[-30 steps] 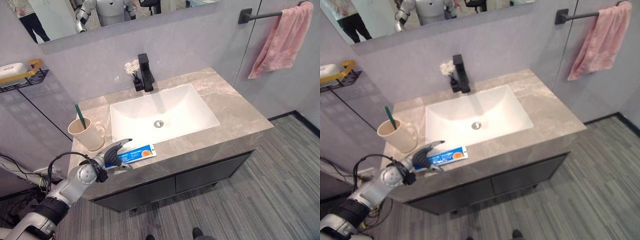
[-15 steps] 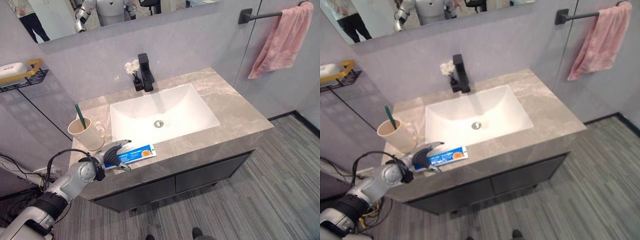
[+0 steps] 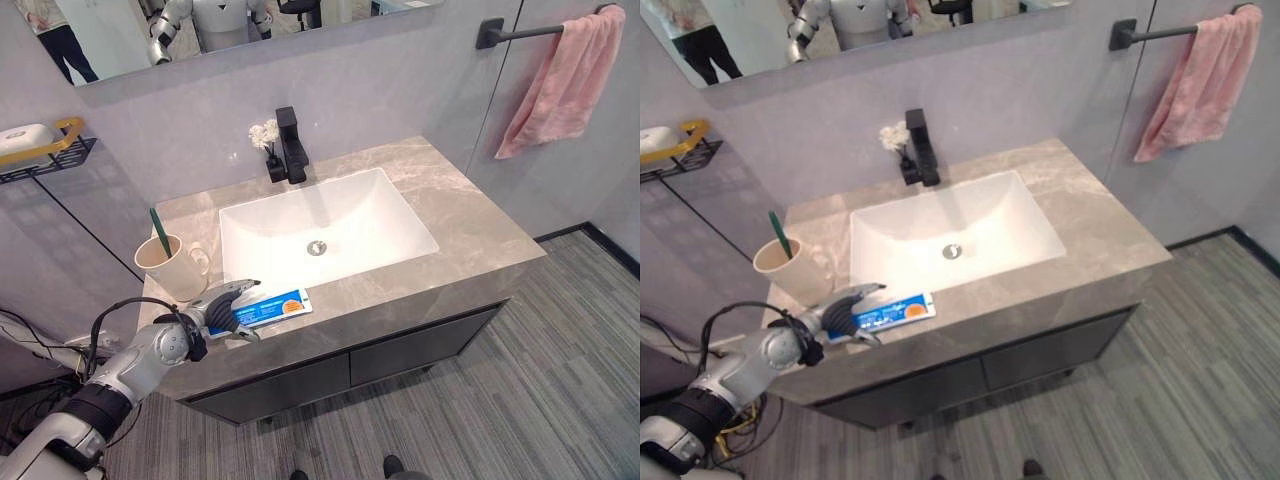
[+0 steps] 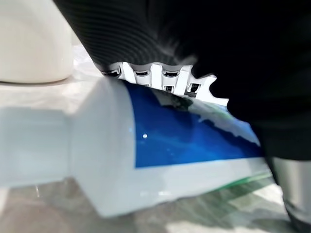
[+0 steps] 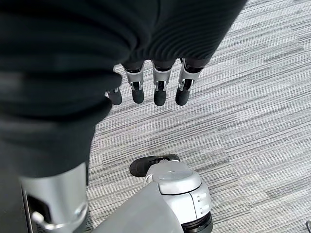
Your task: Put brush and paste in cup on sink, flatten towel.
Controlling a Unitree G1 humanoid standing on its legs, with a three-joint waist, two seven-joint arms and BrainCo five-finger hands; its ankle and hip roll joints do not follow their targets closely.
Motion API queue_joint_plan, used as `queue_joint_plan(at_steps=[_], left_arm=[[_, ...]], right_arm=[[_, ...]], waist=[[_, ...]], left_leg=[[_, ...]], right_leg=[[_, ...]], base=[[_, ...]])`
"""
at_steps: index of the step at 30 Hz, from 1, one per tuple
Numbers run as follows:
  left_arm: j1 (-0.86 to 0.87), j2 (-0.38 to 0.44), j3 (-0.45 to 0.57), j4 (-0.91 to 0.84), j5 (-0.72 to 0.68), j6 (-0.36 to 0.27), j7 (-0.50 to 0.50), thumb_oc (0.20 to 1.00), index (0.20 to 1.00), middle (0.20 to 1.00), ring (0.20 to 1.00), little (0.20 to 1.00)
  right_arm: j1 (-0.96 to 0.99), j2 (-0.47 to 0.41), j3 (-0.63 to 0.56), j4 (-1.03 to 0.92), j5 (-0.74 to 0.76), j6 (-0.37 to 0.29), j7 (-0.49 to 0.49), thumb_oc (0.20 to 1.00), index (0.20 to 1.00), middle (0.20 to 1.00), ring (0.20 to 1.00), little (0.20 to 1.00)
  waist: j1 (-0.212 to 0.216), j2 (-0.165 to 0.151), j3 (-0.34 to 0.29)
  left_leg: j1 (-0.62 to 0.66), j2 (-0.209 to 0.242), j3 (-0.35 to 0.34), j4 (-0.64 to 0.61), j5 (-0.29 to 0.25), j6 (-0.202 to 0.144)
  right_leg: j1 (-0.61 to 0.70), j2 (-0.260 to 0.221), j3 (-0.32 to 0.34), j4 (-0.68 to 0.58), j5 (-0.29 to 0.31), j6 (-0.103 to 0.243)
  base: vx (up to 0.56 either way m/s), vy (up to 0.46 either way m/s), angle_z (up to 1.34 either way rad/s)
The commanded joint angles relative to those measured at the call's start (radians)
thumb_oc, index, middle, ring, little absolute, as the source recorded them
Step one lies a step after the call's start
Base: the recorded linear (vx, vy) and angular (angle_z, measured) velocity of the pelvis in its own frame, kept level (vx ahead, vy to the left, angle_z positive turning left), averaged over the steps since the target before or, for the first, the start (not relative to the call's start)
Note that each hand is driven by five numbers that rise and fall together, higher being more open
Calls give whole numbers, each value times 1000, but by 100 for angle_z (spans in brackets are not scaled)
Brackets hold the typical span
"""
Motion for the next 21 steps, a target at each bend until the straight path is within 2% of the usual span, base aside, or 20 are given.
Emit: queue_joint_plan(at_steps=[1, 10, 21], left_arm=[[-84, 121, 81, 11, -19, 13, 16, 1000, 1000, 1000, 1000, 1000], [-27, 144, 145, -49, -68, 13, 15, 1000, 1000, 1000, 1000, 1000], [-12, 149, 161, -49, -73, 17, 10, 1000, 1000, 1000, 1000, 1000]], right_arm=[[-33, 5, 28, 41, -17, 5, 20, 1000, 1000, 1000, 1000, 1000], [-25, 8, 21, 38, -16, 4, 22, 1000, 1000, 1000, 1000, 1000], [-22, 15, 25, 35, -16, 4, 24, 1000, 1000, 1000, 1000, 1000]], waist=[[4, -56, 29], [11, -58, 29], [14, -59, 30]], left_leg=[[52, -37, -59, 12, -155, 11], [49, -37, -65, 12, -154, 11], [44, -36, -75, 12, -152, 10]], right_leg=[[42, -51, -75, 8, -114, 59], [41, -51, -79, 8, -115, 59], [42, -50, -81, 8, -117, 56]], base=[[0, 0, 0], [0, 0, 0], [0, -2, 6]])
